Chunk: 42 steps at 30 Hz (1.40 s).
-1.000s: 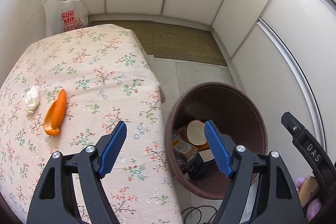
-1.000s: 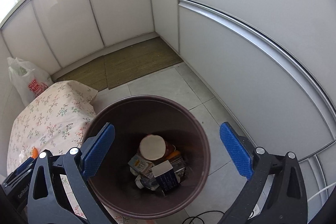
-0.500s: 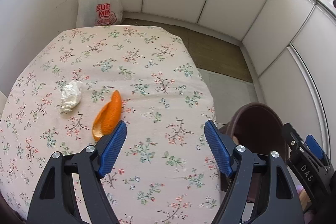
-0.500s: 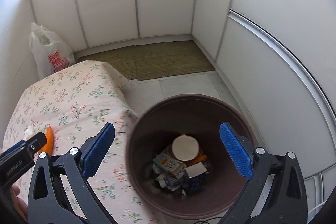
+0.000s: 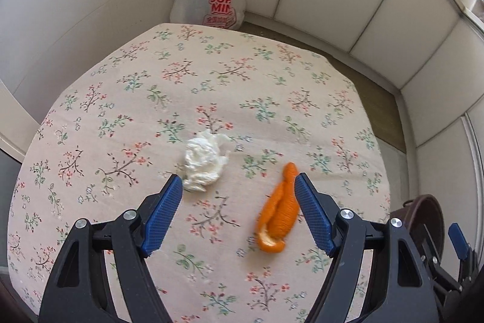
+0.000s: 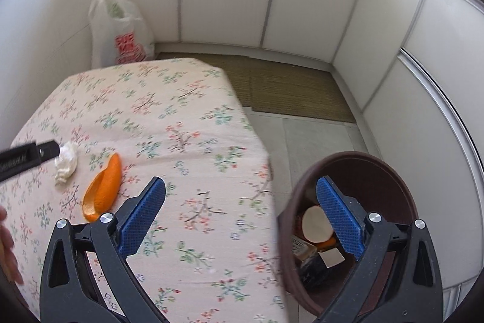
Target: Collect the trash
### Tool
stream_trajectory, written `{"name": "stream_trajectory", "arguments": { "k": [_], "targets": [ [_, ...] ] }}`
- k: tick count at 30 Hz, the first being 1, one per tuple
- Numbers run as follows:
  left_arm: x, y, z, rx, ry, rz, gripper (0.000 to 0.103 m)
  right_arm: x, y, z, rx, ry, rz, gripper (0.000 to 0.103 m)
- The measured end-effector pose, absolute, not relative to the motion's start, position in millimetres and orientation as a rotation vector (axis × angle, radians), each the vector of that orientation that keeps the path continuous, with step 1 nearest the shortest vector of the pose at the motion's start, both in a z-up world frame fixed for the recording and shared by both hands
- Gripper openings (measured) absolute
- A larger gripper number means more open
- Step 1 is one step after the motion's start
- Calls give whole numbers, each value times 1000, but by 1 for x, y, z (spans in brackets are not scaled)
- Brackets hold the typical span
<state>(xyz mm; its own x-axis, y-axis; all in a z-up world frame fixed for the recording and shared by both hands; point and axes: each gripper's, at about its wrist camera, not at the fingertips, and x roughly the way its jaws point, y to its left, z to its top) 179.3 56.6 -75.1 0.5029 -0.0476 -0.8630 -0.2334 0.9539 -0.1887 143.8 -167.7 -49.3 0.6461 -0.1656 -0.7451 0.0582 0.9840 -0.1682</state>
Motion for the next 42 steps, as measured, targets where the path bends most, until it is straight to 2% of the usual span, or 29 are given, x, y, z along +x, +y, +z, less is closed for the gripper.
{"name": "stream_trajectory", "arguments": {
  "k": [10, 23, 25, 27, 30, 34, 39, 42],
  "targets": [
    [207, 124, -119, -285, 1097, 221, 75, 144, -102, -71, -253, 880, 9, 96],
    [233, 95, -144, -276, 1144, 106, 74, 141, -85, -81, -304, 909, 65, 96],
    [233, 89, -147, -274, 1154, 85, 66, 142, -86, -83, -307, 915, 60, 96],
    [231, 83, -147, -267, 1158, 62, 55, 143, -87, -84, -306, 924, 56, 96],
    [230, 78, -143, -248, 1156, 44, 44, 143, -89, -86, -307, 931, 55, 96],
    [223, 76, -141, -241, 1164, 26, 39, 141, -86, -85, -323, 934, 61, 96],
    [212, 82, -138, -284, 1183, -7, 24, 139, -81, -85, -353, 937, 63, 96],
    [201, 91, -126, -304, 1169, -2, 24, 141, -79, -86, -352, 945, 60, 96]
  ]
}}
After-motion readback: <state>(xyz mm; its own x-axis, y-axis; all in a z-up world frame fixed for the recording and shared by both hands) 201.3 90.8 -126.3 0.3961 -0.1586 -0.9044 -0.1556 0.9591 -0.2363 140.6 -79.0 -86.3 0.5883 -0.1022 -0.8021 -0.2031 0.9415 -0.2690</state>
